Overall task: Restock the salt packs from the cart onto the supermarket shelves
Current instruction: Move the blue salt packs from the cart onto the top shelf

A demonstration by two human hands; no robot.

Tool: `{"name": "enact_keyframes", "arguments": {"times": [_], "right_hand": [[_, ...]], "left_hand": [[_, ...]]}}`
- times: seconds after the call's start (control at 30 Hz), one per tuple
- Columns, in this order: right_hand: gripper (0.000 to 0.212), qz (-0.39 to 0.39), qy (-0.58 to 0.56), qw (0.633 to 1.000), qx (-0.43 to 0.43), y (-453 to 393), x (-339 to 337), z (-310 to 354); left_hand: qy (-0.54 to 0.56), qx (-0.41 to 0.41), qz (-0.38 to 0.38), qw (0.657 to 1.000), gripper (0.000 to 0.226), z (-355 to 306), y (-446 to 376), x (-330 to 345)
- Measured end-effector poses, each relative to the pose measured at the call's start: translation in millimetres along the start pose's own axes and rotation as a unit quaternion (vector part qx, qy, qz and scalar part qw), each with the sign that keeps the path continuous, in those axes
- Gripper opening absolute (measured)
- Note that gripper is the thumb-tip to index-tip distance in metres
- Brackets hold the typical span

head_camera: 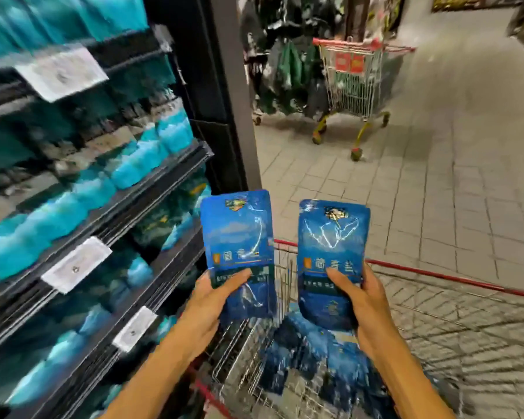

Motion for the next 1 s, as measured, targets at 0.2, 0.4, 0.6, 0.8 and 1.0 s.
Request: {"name": "enact_keyframes", "arguments": {"times": [0.2, 0.4, 0.6, 0.8, 1.0], "right_hand": [[0.044, 0.138, -0.015, 0.989, -0.052, 25, 133, 62], [0.047, 0.294, -0.05, 0.952, -0.072, 76, 293, 99], [0.047, 0.409, -0.12, 0.902, -0.067, 123, 433, 126], [0.051, 0.441, -0.139, 0.882, -0.09, 125, 515, 170], [0.03, 0.456, -0.1, 0.875, -0.128, 83, 572, 207]], "left_hand": [[0.018, 0.119, -0.119, 0.986, 0.063, -93, 86, -80], [-0.023, 0.235, -0.229, 0.944, 0.048, -183, 190, -173], [-0.056, 0.33, -0.297, 0.894, 0.039, -258, 272, -238], [-0.057, 0.387, -0.35, 0.851, 0.026, -346, 282, -280], [-0.006, 0.33, -0.39, 0.86, 0.066, -382, 226, -314]]}}
Point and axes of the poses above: each hand's wrist, its own y-axis away from the middle knuckle, its own x-axis out of the palm, z = x × y, the point moved 7 cm from there along -y, towards the middle knuckle, and after that the axes turned 5 degrees about -y, right-handed, at the moved point
